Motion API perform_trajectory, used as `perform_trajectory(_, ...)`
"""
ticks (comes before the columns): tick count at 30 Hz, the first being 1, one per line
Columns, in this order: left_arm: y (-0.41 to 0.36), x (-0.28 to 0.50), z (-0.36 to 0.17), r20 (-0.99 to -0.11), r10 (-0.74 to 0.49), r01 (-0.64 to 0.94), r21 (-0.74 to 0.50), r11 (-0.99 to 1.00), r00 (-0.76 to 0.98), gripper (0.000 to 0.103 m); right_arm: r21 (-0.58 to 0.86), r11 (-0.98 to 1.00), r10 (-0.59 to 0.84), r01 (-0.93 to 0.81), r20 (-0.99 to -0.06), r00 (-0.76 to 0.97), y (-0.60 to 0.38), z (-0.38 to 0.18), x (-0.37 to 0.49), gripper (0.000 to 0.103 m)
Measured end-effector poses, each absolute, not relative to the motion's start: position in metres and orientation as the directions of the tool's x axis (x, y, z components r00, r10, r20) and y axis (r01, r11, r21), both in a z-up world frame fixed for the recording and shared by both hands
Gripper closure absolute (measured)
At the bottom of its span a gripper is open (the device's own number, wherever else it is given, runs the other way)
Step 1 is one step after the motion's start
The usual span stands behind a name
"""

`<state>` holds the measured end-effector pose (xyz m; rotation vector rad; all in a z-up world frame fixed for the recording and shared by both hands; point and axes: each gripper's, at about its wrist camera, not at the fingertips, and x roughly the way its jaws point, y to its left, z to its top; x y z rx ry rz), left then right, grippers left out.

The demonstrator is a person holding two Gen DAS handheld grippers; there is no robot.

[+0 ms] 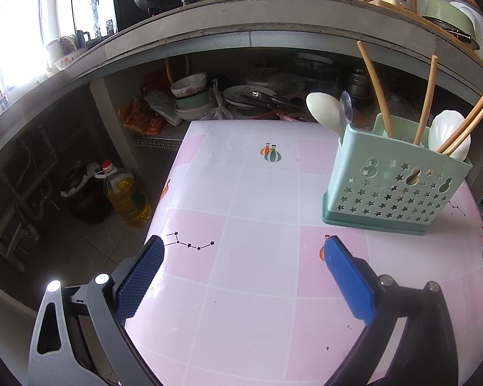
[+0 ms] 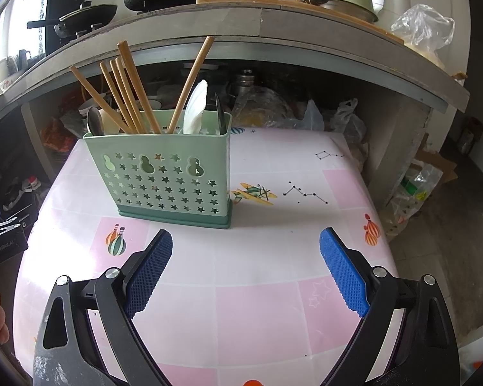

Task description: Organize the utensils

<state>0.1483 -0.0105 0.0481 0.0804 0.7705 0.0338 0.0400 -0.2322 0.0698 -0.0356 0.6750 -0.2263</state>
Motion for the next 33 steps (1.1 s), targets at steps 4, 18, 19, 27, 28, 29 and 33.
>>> perform_trajectory(4,-0.0104,0.1482,0.048,-0.695,0.059,-0.002,0.083,0.997,0.717,0.006,-0.105,0.975,-0.219,0.196,-0.616,0.757,-0.2321,0.0696,0.0398,0.014)
perform_trajectory(18,-0.0105,0.15,0.0488,-0.697,0.062,0.001,0.089,0.996,0.715,0.006,-0.101,0.975,-0.217,0.197,-0.618,0.755,-0.2317,0.0698,0.0399,0.014)
perform_trajectory(19,-0.0103,0.1504,0.0489,-0.697,0.062,0.0,0.089,0.996,0.715,0.006,-0.1,0.975,-0.216,0.197,-0.619,0.755,-0.2331,0.07,0.0403,0.014)
perform_trajectory(27,-0.0114,0.1503,0.0486,-0.697,0.062,0.003,0.091,0.996,0.714,0.006,-0.097,0.976,-0.212,0.195,-0.62,0.755,-0.2341,0.07,0.0405,0.014)
perform_trajectory(28,-0.0115,0.1504,0.0486,-0.697,0.062,0.002,0.091,0.996,0.714,0.006,-0.097,0.976,-0.212,0.195,-0.62,0.755,-0.234,0.07,0.0405,0.014)
perform_trajectory(29,-0.0113,0.1504,0.0486,-0.697,0.061,0.003,0.09,0.996,0.714,0.006,-0.097,0.976,-0.212,0.195,-0.62,0.755,-0.2339,0.0701,0.0404,0.014)
perform_trajectory(33,-0.01,0.1507,0.0487,-0.698,0.062,0.002,0.09,0.996,0.714,0.006,-0.096,0.976,-0.212,0.194,-0.62,0.755,-0.2335,0.07,0.0407,0.014)
